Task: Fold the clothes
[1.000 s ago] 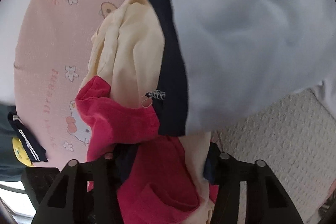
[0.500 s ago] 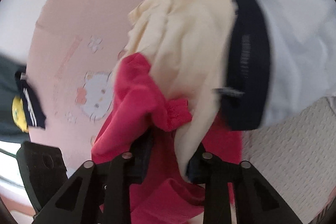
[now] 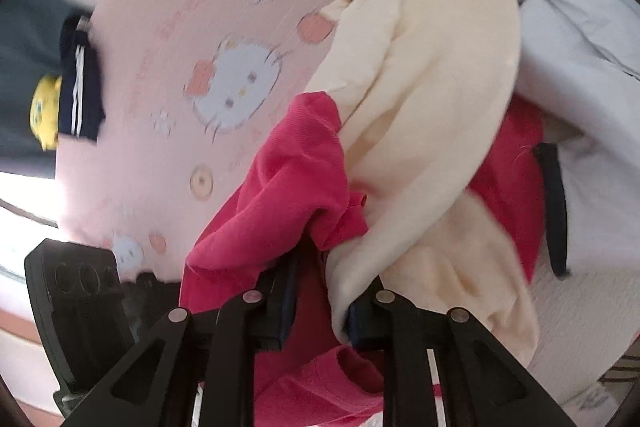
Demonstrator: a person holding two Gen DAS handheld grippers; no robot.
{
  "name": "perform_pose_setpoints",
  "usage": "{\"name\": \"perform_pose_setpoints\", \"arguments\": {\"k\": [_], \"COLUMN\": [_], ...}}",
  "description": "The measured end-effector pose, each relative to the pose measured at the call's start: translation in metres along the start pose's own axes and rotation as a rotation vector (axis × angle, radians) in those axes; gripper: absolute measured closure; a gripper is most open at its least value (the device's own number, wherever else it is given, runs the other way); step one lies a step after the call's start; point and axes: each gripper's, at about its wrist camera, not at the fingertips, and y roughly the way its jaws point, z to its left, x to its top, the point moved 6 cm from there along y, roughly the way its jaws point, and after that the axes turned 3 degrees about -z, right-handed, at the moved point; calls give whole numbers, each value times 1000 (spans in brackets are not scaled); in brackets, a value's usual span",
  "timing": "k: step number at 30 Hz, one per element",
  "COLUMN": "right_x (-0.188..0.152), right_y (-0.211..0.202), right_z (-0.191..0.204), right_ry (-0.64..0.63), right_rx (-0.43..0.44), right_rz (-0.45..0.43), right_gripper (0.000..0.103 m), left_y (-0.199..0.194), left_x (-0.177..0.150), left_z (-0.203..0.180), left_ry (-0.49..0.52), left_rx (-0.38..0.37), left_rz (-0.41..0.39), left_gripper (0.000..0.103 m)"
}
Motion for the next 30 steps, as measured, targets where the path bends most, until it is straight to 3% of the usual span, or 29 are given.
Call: {"name": "perform_pose_setpoints", "arguments": {"k": [9, 20, 25, 30], "right_x": [-48, -65, -87, -99], "right_y": [8, 18, 3, 11], "right_z": [30, 58, 61, 75], "right_ry": [-142, -197, -209, -281], "right_rx": [-65, -140, -155, -221], "right_rz": [103, 143, 168, 176], "right_gripper": [83, 83, 83, 83], "left_y": [-22, -43, -55, -62], "left_x": [-19, -33, -43, -47], "left_z": [50, 62, 77, 73], "left_ry": [-97, -117, -158, -141], "left_rx": [24, 50, 54, 80], "left_rz": [-7, -22, -25, -61], "left_gripper": [81, 81, 81, 83]}}
